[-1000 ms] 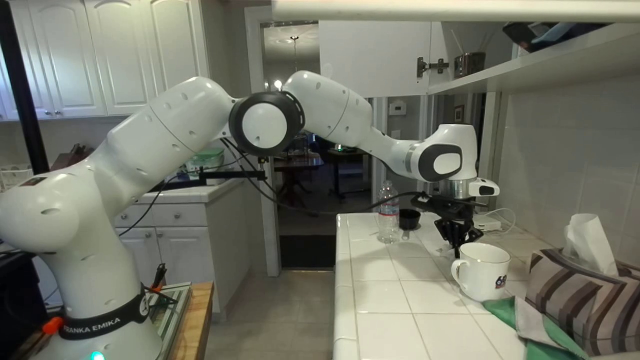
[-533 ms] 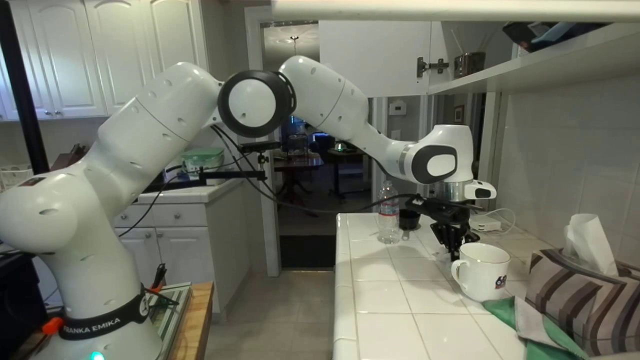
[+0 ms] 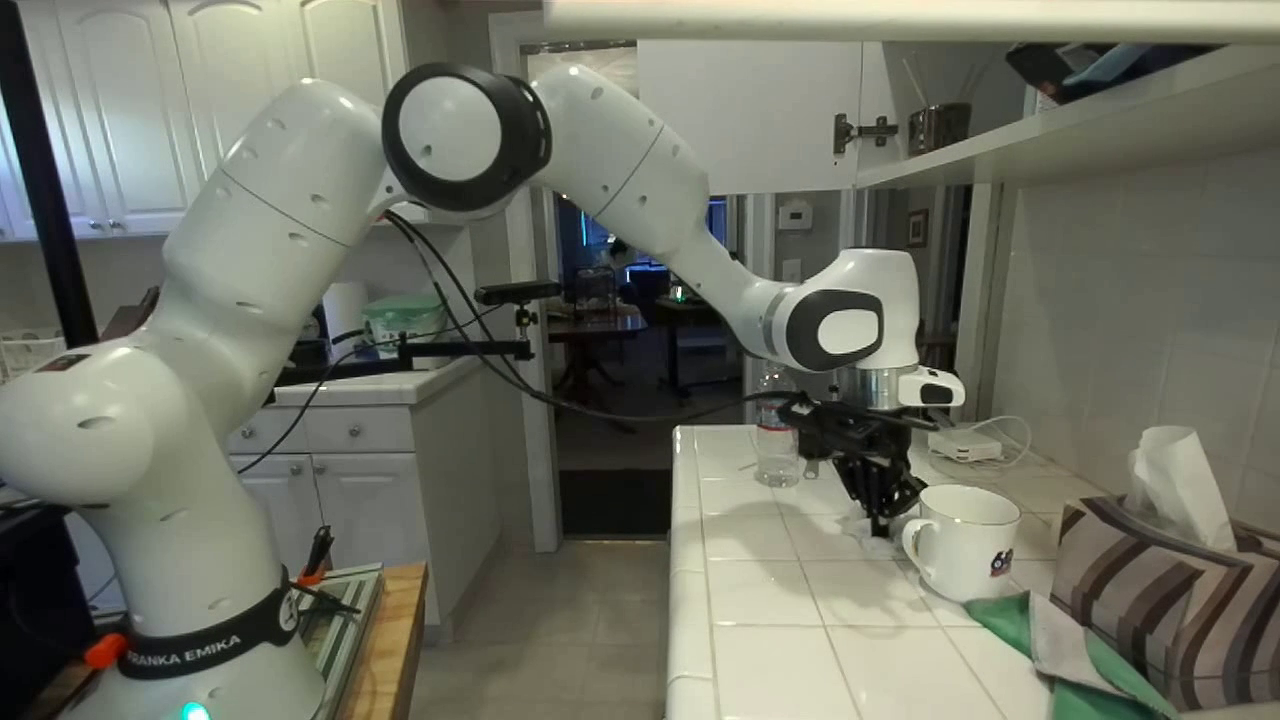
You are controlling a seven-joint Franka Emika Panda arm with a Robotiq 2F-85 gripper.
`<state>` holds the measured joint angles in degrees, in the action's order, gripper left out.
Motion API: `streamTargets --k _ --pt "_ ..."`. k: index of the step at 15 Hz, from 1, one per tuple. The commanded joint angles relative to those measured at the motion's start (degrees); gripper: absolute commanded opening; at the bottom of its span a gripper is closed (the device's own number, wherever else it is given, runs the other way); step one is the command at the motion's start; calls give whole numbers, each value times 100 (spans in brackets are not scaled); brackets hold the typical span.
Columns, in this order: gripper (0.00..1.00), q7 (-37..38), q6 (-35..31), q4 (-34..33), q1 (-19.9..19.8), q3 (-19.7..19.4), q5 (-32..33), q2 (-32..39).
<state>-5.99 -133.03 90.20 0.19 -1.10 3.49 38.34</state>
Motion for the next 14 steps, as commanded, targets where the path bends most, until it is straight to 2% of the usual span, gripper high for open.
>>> streamTargets --k 1,9,14 --pt "1 317 -319 1353 44 -106 125 -690" --pt "1 1531 -712 3312 -3 -462 23 -1792" --pt "1 2141 -930 4214 -284 -775 -144 -2266"
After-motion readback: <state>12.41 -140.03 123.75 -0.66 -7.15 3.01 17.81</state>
